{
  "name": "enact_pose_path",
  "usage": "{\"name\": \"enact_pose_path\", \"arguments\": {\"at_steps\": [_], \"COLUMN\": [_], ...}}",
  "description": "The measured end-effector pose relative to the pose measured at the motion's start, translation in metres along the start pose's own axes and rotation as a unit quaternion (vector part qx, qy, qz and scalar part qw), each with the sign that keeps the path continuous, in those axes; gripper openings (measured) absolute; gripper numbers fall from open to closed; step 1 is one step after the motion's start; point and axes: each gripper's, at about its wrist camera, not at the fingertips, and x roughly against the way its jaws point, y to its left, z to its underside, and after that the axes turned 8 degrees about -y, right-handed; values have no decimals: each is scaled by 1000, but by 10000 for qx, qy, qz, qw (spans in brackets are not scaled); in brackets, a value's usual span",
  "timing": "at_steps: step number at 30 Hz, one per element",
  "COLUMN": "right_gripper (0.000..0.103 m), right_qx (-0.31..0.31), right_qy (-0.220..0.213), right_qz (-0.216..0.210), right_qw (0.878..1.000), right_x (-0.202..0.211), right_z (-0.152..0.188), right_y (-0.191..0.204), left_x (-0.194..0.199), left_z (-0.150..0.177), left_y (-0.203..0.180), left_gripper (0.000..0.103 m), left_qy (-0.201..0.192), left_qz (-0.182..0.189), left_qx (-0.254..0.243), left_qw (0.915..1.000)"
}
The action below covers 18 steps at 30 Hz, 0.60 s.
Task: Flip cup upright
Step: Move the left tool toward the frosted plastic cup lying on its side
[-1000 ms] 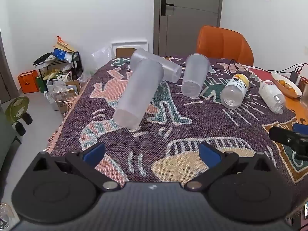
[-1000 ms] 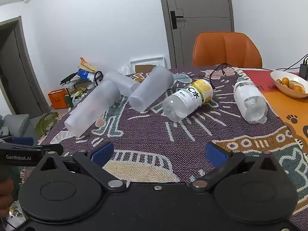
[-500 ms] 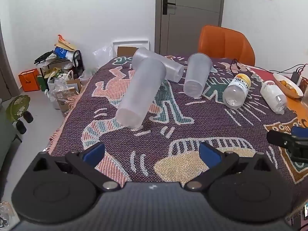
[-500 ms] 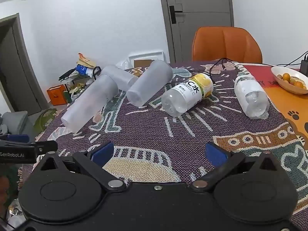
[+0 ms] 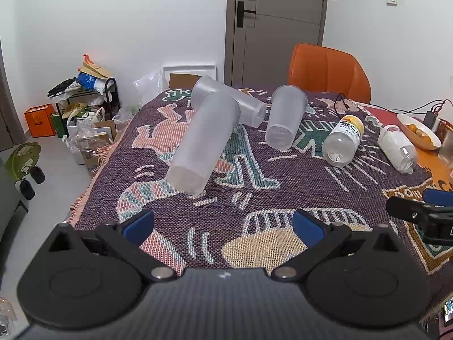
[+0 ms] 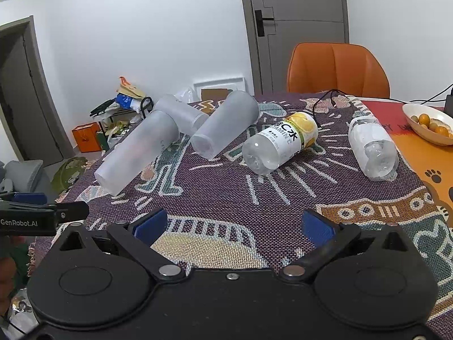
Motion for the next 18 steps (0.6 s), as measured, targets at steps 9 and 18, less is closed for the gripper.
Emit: {"name": "enact_pose_path", "arguments": {"at_steps": [9,18], "right_gripper": [103,103], "right_qx": [-7,9], "right_qy": [2,3], "right_qz": [-16,-74], "right_qw": [10000,10000], "right_x": [-2,-7], "right_z": [0,-2], "right_y": [1,0], "left_x": [-1,-2], "left_z": [0,-2], "left_y": [4,5], "left_gripper": [103,103], "left_qy": [-29,-60], "left_qz": [-31,-1], "left_qx": [69,99], "left_qw": [10000,9999]}}
